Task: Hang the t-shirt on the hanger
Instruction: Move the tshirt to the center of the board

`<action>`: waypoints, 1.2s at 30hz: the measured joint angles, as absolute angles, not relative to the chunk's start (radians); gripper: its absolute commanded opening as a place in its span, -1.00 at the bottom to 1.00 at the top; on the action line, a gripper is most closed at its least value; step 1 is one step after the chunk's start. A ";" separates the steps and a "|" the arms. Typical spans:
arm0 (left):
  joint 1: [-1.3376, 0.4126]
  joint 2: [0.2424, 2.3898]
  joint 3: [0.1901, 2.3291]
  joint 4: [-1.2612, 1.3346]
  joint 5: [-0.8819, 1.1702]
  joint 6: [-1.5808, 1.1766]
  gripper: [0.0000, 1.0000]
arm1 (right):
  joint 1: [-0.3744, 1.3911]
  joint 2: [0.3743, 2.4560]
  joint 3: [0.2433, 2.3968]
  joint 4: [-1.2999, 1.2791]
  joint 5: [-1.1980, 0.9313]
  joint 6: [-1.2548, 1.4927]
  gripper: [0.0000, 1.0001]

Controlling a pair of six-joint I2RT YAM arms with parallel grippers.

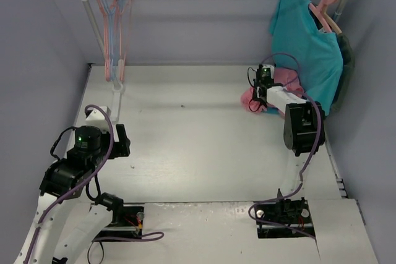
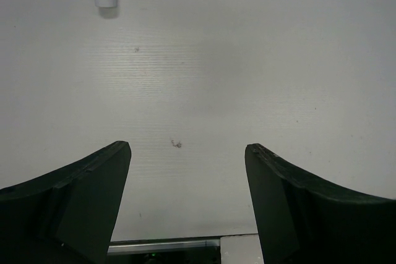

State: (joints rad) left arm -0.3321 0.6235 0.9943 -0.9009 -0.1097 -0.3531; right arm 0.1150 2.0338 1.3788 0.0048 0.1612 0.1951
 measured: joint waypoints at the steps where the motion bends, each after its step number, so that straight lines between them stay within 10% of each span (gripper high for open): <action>1: -0.332 0.624 0.996 -0.904 -0.112 -0.353 0.50 | 0.119 2.031 1.390 0.013 0.150 0.179 -1.00; 20: -0.332 0.688 1.099 -0.878 -0.109 -0.341 0.50 | 0.480 1.672 1.882 -0.183 -0.128 -0.119 -0.93; 24: -0.332 0.700 1.099 -0.869 -0.072 -0.348 0.50 | 0.535 1.458 1.699 -0.212 -0.181 -0.111 0.06; 28: -0.332 0.733 1.099 -0.862 -0.012 -0.354 0.50 | 0.570 1.288 1.421 -0.213 -0.192 -0.076 0.28; 36: -0.332 0.815 1.047 -0.820 0.088 -0.390 0.50 | 0.569 1.205 1.035 -0.289 -0.130 0.051 -0.31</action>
State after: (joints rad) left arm -0.3321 0.8150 1.0466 -0.8196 0.0875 -0.3897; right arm 0.5690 1.2045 1.0351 -0.2893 -0.1295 0.0505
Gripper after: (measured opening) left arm 0.750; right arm 0.433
